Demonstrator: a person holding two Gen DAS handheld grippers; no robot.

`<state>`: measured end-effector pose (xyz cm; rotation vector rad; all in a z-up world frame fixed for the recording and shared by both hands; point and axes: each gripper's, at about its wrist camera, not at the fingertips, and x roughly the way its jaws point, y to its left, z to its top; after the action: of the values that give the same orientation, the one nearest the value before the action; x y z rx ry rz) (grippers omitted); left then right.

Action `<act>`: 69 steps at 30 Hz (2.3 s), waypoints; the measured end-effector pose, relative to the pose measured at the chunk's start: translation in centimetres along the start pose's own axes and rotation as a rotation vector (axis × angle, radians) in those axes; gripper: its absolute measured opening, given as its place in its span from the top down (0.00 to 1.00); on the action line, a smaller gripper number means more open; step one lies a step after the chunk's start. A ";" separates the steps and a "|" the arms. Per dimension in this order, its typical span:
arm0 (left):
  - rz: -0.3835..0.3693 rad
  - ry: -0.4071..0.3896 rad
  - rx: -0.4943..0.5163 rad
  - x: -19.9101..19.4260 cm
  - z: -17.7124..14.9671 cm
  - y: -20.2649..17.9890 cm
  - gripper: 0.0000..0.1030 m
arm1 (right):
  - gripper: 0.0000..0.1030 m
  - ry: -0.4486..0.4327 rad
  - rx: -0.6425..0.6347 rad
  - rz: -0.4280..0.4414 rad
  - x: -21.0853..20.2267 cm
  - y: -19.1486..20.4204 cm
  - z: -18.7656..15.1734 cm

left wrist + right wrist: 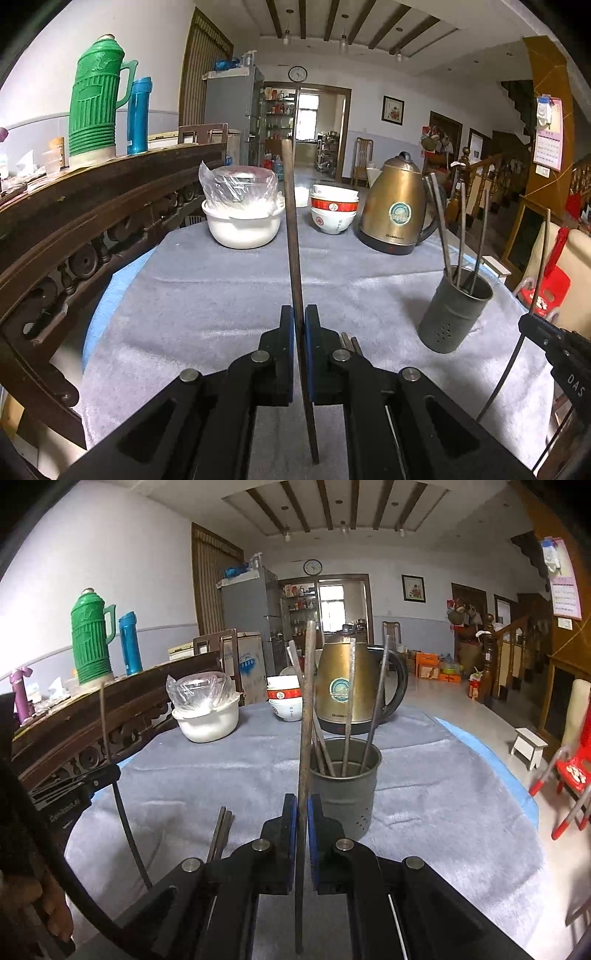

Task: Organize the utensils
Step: 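Lift both held chopsticks upright and carry them toward the gray cup, then lower both held chopsticks into the gray cup and open both tools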

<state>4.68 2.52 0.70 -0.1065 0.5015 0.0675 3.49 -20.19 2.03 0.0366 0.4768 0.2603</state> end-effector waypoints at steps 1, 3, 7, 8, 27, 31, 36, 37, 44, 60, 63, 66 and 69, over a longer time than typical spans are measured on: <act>-0.004 -0.003 -0.001 -0.4 -0.1 0.1 0.94 | 0.94 0.000 0.002 -0.001 -0.4 -0.2 0.0; -0.009 -0.006 -0.005 -1.0 -0.2 0.2 0.94 | 0.94 0.002 0.009 -0.003 -1.0 -0.6 -0.1; -0.026 -0.006 -0.024 -1.8 -0.4 0.4 0.94 | 0.93 0.007 0.034 -0.008 -1.8 -1.3 -0.3; -0.030 -0.004 -0.028 -1.9 -0.4 0.5 0.94 | 0.93 0.009 0.043 -0.008 -1.8 -1.5 -0.3; -0.179 -0.029 -0.168 -3.5 3.9 -0.2 0.95 | 0.94 -0.078 0.189 0.013 -3.5 -5.2 3.1; -0.251 -0.042 -0.205 -3.2 6.3 -1.4 0.95 | 0.94 -0.133 0.216 0.015 -4.1 -6.2 4.9; -0.307 -0.066 -0.218 -2.4 8.9 -3.5 0.95 | 0.94 -0.194 0.233 0.013 -4.4 -7.3 7.2; -0.315 -0.078 -0.217 -2.0 9.6 -4.2 0.95 | 0.94 -0.206 0.239 0.015 -4.3 -7.6 7.8; -0.355 -0.079 -0.201 0.9 12.0 -8.0 0.95 | 0.94 -0.245 0.229 0.024 -2.0 -8.3 10.8; -0.385 0.071 -0.124 8.7 10.3 -12.9 0.95 | 0.94 -0.066 0.182 0.043 6.9 -8.9 9.7; -0.391 0.093 -0.101 9.0 9.7 -13.3 0.95 | 0.94 -0.040 0.179 0.043 7.5 -9.0 9.3; -0.399 0.128 -0.078 9.3 9.1 -13.8 0.95 | 0.94 -0.005 0.171 0.045 8.1 -8.9 8.9; -0.374 0.143 -0.063 9.2 8.7 -13.9 0.94 | 0.93 0.052 0.181 0.034 9.0 -9.1 8.5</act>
<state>18.08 -9.86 5.03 -0.2662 0.6149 -0.2926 17.25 -26.48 4.68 0.2156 0.5504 0.2516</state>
